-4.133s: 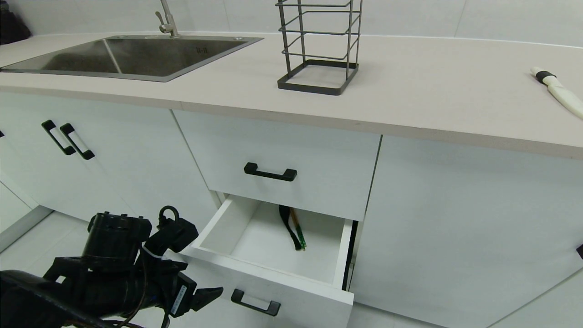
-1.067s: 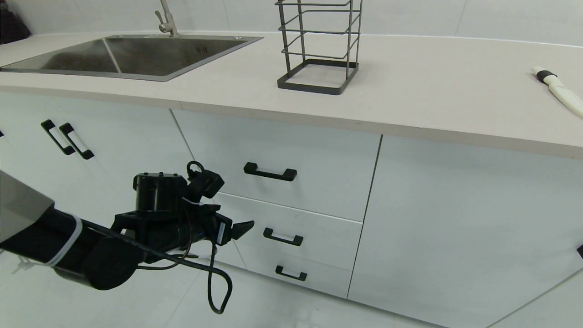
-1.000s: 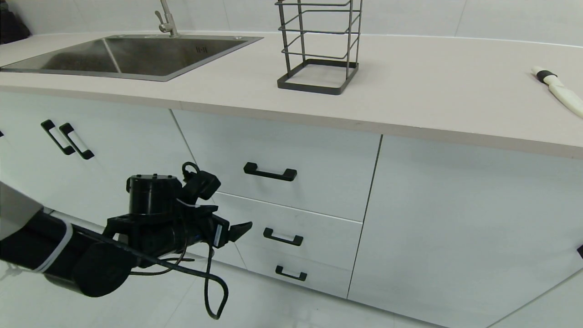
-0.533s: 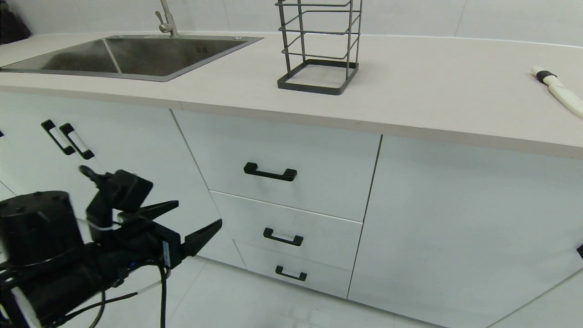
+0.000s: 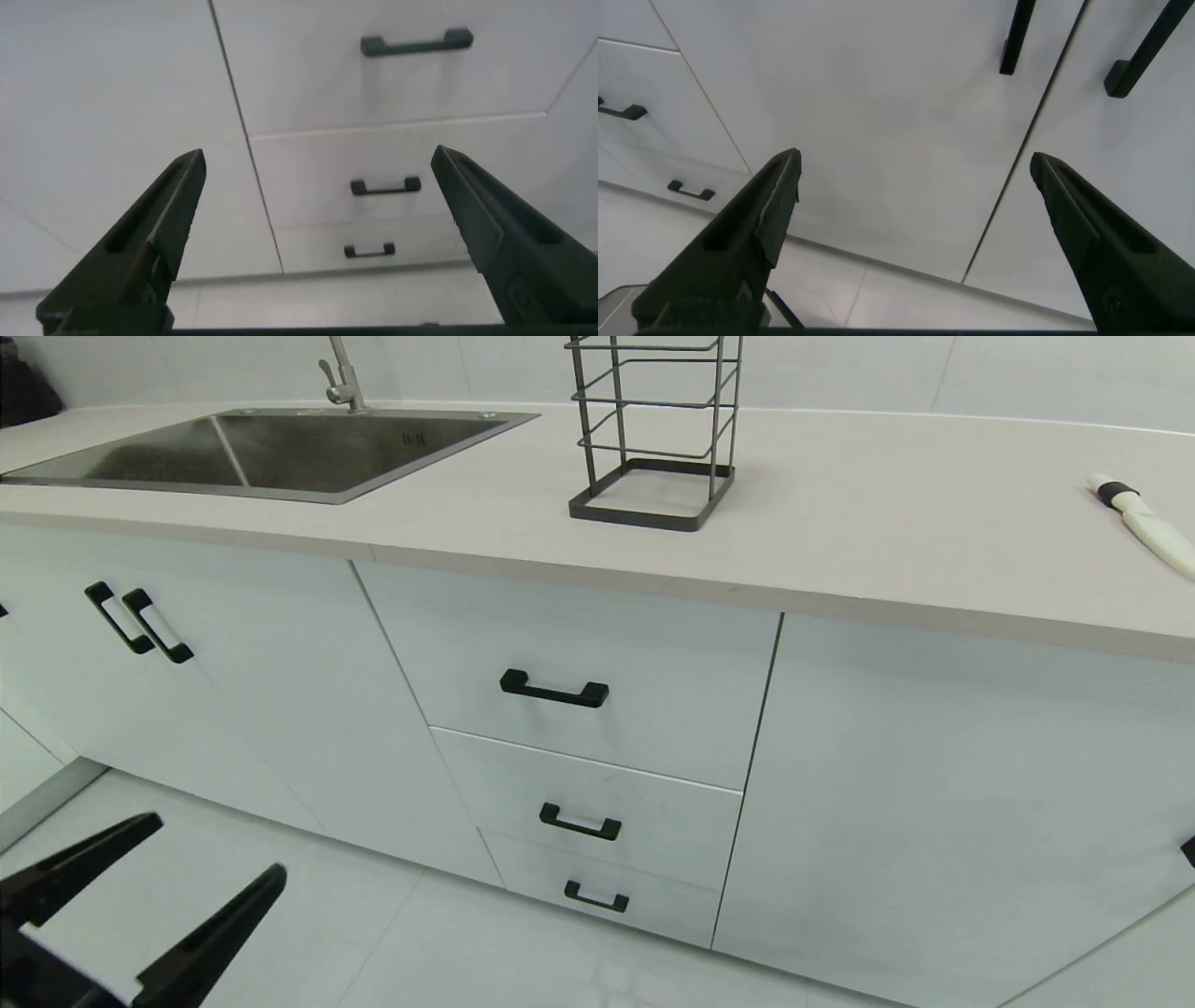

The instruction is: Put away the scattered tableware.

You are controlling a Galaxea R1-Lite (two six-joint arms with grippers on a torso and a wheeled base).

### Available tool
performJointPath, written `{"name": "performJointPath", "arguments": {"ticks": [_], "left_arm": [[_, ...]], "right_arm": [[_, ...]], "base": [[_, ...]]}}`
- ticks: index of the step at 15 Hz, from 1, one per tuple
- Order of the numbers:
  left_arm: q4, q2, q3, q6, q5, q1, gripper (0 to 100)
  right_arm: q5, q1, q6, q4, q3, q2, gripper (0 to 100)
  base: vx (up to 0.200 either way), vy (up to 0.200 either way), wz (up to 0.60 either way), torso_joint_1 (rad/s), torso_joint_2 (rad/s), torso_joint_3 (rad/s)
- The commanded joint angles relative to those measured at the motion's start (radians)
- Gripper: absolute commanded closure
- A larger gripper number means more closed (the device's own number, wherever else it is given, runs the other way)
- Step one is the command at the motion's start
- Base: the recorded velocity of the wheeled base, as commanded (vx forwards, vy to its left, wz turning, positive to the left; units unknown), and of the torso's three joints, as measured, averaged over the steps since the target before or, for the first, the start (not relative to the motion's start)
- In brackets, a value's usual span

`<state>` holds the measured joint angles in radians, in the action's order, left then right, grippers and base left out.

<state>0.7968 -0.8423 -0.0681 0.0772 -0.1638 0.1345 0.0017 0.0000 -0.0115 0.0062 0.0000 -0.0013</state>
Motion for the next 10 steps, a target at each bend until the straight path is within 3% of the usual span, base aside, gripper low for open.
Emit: {"name": "performJointPath", "arguments": {"ticks": [1,2,3,4,5,7,8,10], "left_arm": [[-0.186,0.330,0.067,-0.027,0.000,-0.032,0],[-0.223,0.364,0.068,-0.027,0.000,-0.036,0],[-0.357,0.485,0.065,-0.028,0.000,-0.041,0],[-0.398,0.520,0.065,-0.028,-0.002,-0.041,0],[-0.551,0.626,0.068,-0.028,-0.005,-0.039,0],[-0.760,0.758,0.067,-0.027,0.000,-0.041,0],[-0.775,0.747,0.060,-0.025,0.001,-0.042,0],[-0.766,0.778,0.063,-0.011,0.053,-0.119,0]], "right_arm": [[0.000,0.000,-0.001,0.000,0.000,0.001,0],[0.000,0.000,-0.001,0.000,0.000,0.001,0],[0.000,0.000,-0.001,0.000,0.000,0.001,0],[0.000,0.000,-0.001,0.000,0.000,0.001,0],[0.000,0.000,-0.002,0.000,0.000,0.001,0],[0.000,0.000,-0.002,0.000,0.000,0.001,0],[0.000,0.000,-0.002,0.000,0.000,0.001,0],[0.000,0.000,-0.001,0.000,0.000,0.001,0]], "base": [[0.000,0.000,-0.60,-0.002,0.00,0.012],[0.000,0.000,-0.60,-0.012,-0.01,0.017],[0.000,0.000,-0.60,0.007,0.00,0.002],[0.000,0.000,-0.60,0.007,0.00,-0.002],[0.000,0.000,-0.60,-0.002,-0.01,0.007],[0.000,0.000,0.00,0.000,0.00,0.000],[0.000,0.000,0.00,0.000,0.00,0.000],[0.000,0.000,0.00,0.000,0.00,0.000]]}}
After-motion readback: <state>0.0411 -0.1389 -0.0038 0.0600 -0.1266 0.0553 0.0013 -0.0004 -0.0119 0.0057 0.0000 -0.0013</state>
